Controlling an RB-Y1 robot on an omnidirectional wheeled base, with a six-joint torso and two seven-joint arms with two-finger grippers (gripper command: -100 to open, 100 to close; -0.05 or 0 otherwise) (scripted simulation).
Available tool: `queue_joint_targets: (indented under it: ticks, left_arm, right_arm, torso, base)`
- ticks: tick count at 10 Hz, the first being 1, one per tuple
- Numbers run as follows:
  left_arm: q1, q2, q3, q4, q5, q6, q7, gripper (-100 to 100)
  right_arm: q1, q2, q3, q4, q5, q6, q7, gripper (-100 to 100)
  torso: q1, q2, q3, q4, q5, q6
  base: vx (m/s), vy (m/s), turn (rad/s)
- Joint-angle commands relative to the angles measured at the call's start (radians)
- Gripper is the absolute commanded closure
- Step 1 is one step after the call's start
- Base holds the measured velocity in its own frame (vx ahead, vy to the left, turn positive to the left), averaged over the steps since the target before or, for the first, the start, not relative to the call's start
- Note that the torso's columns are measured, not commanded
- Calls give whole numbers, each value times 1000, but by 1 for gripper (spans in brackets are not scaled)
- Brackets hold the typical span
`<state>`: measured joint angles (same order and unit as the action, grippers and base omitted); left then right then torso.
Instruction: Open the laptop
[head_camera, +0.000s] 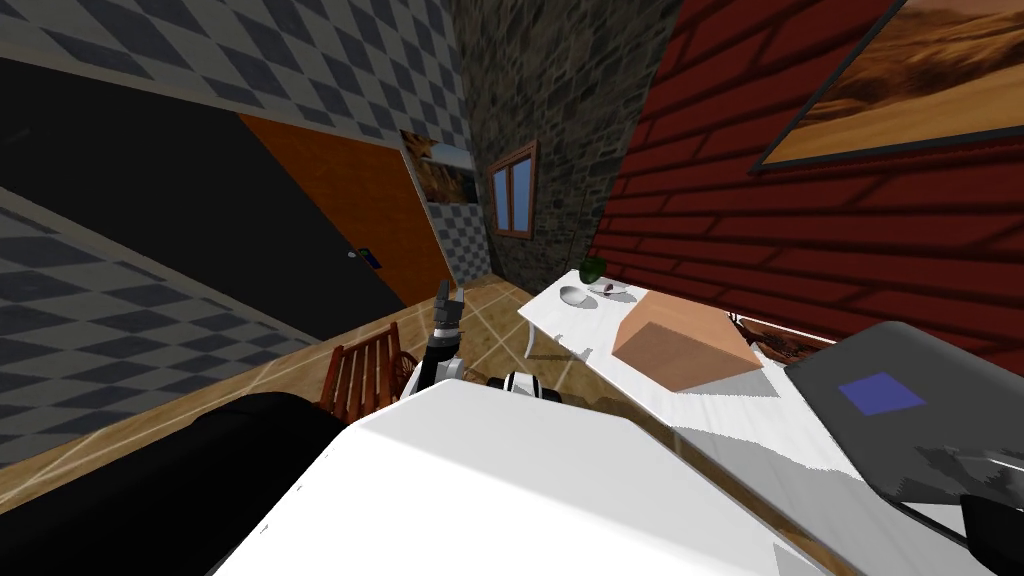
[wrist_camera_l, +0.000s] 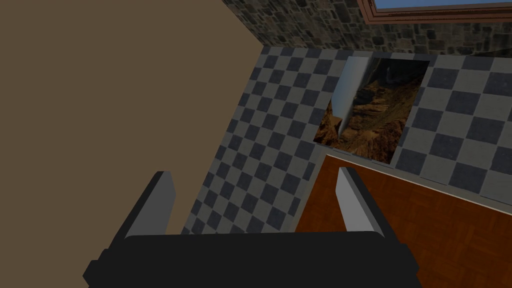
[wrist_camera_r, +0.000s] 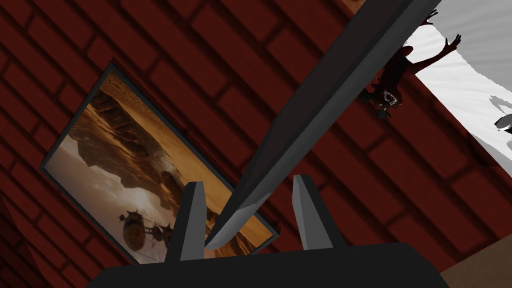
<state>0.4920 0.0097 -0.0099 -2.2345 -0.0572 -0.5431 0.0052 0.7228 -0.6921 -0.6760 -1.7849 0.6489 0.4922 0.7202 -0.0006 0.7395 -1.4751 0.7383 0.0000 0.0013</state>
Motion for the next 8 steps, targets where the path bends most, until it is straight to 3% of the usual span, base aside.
queue_joint_targets:
  ticks: [1,8]
  left_arm:
    - [0,0,0,0,0,0,0,0]
    - [0,0,0,0,0,0,0,0]
  right_arm:
    - [2,2,-3,7,5,-24,-6,100]
    - [16,-94,-1,65,-196,-34,-94,100]
  torso:
    - [1,0,-1,0,1,0]
    - [2,-2,-1,0,1,-1]
  base:
    - [38,28,-41]
    - [-48,-47,11]
